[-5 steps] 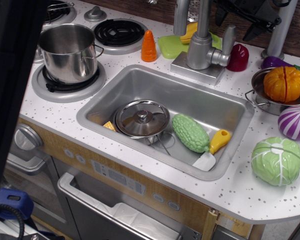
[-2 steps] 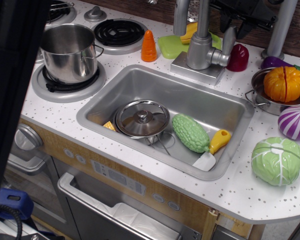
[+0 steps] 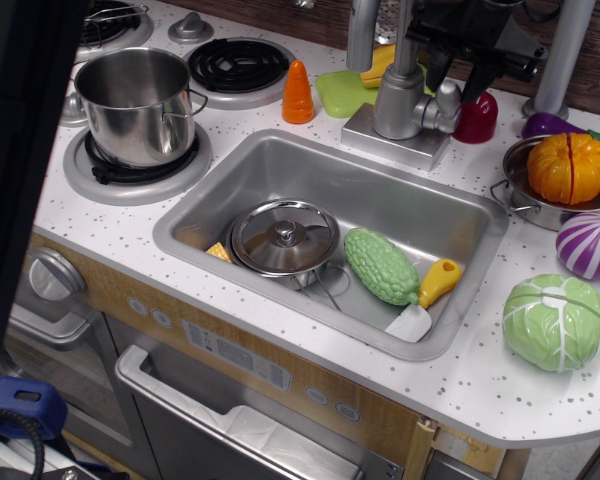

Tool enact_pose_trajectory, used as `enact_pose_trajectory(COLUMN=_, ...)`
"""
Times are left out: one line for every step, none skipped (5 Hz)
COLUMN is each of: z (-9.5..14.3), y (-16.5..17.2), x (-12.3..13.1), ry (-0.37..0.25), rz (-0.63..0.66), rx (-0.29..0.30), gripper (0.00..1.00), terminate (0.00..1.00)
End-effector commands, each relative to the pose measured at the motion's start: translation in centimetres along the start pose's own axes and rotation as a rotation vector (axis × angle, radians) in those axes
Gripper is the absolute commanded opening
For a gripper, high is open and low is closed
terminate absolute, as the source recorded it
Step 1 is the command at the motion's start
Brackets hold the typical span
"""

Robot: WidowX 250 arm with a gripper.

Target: Turn lever vertical to front

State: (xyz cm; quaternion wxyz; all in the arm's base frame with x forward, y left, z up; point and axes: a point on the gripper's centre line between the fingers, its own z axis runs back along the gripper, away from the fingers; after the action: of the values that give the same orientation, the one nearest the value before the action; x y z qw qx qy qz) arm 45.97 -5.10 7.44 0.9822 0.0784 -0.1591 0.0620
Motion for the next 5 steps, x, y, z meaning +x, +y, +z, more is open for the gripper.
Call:
enact_pose_trajectory(z=1.6, y=-0.9, x=0.0, ry=0.025, rz=-0.012, rx=-0.095, gripper=0.00, terminate=0.00)
enact_pose_trajectory(z=0.7, y=-1.8, x=-0.9, ry=0.048, rz=-0.009, rx=-0.117, gripper=0.00, terminate=0.00)
enact_pose_trajectory(z=0.2, y=-2.3, x=-1.4, ry=0.057, rz=-0.001, rx=-0.134, gripper=0.00, terminate=0.00)
enact_pose_trajectory(z=-0.7, y=-2.9, x=-2.2, ry=0.051, rz=0.000, rx=-0.140, gripper=0.00, terminate=0.00)
enact_pose_trajectory(z=-1.2, y=-3.2, x=-2.6, ry=0.040, rz=0.008, rx=-0.147, gripper=0.00, terminate=0.00)
